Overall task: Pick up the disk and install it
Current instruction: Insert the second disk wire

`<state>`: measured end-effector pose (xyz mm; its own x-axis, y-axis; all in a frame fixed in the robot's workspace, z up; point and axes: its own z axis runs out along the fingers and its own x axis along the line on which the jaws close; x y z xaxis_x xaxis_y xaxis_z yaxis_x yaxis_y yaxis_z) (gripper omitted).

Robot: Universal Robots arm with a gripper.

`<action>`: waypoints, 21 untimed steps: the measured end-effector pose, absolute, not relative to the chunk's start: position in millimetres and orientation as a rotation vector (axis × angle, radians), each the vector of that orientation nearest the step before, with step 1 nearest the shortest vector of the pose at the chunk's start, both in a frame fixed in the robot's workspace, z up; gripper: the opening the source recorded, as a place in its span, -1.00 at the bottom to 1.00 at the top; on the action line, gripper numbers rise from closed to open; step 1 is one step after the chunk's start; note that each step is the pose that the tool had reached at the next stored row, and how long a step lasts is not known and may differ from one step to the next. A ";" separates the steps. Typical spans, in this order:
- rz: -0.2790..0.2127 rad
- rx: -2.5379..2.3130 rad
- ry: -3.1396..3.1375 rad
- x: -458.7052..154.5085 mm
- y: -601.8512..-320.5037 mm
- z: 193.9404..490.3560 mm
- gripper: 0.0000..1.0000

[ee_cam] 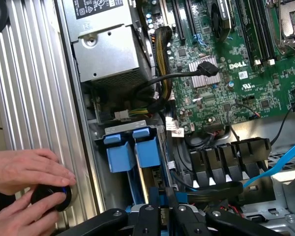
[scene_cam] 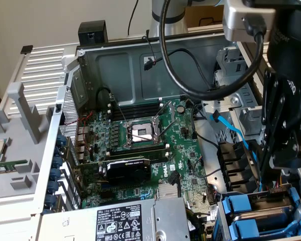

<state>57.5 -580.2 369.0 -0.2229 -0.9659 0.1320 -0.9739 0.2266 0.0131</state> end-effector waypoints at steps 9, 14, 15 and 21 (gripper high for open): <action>0.110 1.887 -2.368 57.4 -582.3 369.0 -0.67; 0.110 1.903 -2.356 57.4 -586.2 369.0 -0.67; 0.110 1.906 -2.354 57.4 -586.3 369.0 -0.67; 0.108 1.917 -2.345 57.5 -586.4 368.8 -0.67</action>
